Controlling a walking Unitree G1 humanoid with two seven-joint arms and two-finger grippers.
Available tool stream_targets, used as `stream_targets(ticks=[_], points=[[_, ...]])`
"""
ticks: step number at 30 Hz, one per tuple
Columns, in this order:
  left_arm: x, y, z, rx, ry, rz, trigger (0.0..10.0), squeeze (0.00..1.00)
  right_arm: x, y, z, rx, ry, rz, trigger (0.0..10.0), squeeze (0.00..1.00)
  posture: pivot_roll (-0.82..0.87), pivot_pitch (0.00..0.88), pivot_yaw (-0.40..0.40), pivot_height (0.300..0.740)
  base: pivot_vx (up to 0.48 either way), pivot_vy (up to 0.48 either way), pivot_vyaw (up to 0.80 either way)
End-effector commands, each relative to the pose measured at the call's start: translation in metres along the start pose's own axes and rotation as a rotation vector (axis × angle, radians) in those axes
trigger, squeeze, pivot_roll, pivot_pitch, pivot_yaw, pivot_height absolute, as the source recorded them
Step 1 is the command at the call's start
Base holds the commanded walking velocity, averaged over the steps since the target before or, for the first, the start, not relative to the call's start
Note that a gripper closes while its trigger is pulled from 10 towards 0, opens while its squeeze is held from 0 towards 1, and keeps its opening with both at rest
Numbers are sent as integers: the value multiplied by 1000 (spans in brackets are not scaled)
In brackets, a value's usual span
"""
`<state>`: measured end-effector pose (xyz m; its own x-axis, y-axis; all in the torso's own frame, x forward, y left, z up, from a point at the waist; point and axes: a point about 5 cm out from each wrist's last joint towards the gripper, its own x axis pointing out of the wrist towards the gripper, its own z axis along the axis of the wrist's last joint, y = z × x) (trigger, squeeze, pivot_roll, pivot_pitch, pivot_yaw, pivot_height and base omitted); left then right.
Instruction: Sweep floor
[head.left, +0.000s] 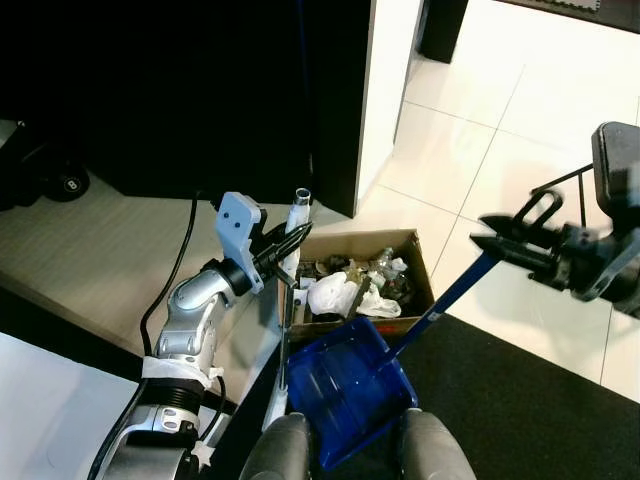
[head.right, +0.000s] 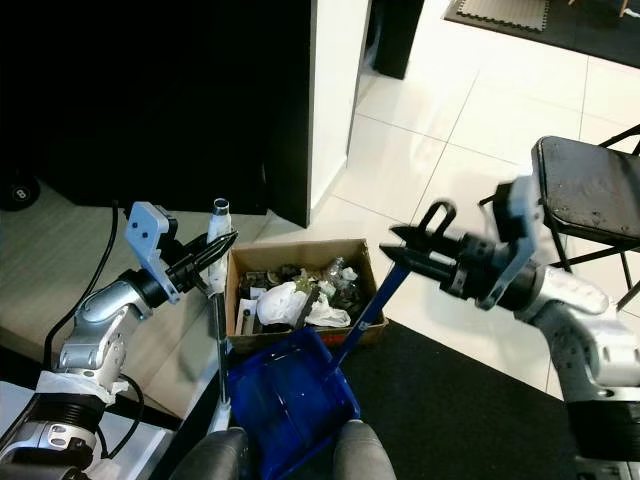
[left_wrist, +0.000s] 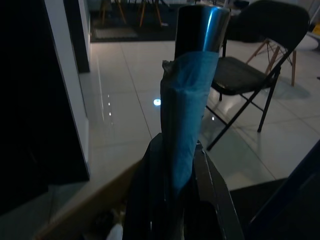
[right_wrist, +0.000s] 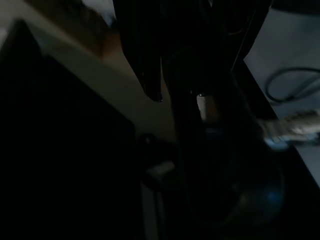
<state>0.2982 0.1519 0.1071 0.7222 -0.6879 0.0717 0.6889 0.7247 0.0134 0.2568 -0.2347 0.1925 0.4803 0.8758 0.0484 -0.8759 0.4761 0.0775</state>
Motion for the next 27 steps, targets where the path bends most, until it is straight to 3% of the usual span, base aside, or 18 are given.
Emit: stream_targets(ticks=[1,4,6,7,10,13,14,15,16,22,27], points=[[7,-3,11,-19,-77,-10,10000,0,1,8,-1,137,-41,86,10000,0,-8,44,22,740,0,0,0],[4,-4,7,-7,-47,-27,10000,0,-9,11,7,182,14,149,10000,0,-10,43,21,740,0,0,0],[1,-3,1,2,-17,-24,10000,0,-24,13,-2,227,159,168,10000,0,-13,43,21,740,0,0,0],[1,-3,1,2,-17,-24,10000,0,-24,13,-2,227,159,168,10000,0,-13,43,21,740,0,0,0],[-2,2,-3,28,7,26,10000,0,-37,12,-28,243,339,102,10000,0,-15,43,22,740,0,0,0],[-2,5,-3,47,9,58,10000,0,-39,8,-37,210,384,50,10000,0,-14,44,23,740,0,0,0],[-2,8,-4,56,9,89,10000,0,-39,3,-45,166,416,-21,10000,0,-16,44,25,740,0,0,0],[-2,11,-3,78,6,137,10000,0,-36,-6,-50,107,404,-118,10000,0,-15,44,28,740,0,0,0],[-2,11,-3,78,6,137,10000,0,-36,-6,-50,107,404,-118,10000,0,-15,44,28,740,0,0,0],[-3,21,-2,120,-2,275,10000,0,-19,-33,-54,-38,252,-422,10000,0,-12,45,29,740,0,0,0],[-3,24,-2,134,-1,316,10000,0,-15,-39,-54,-71,222,-486,10000,0,-9,48,26,740,0,0,0]])
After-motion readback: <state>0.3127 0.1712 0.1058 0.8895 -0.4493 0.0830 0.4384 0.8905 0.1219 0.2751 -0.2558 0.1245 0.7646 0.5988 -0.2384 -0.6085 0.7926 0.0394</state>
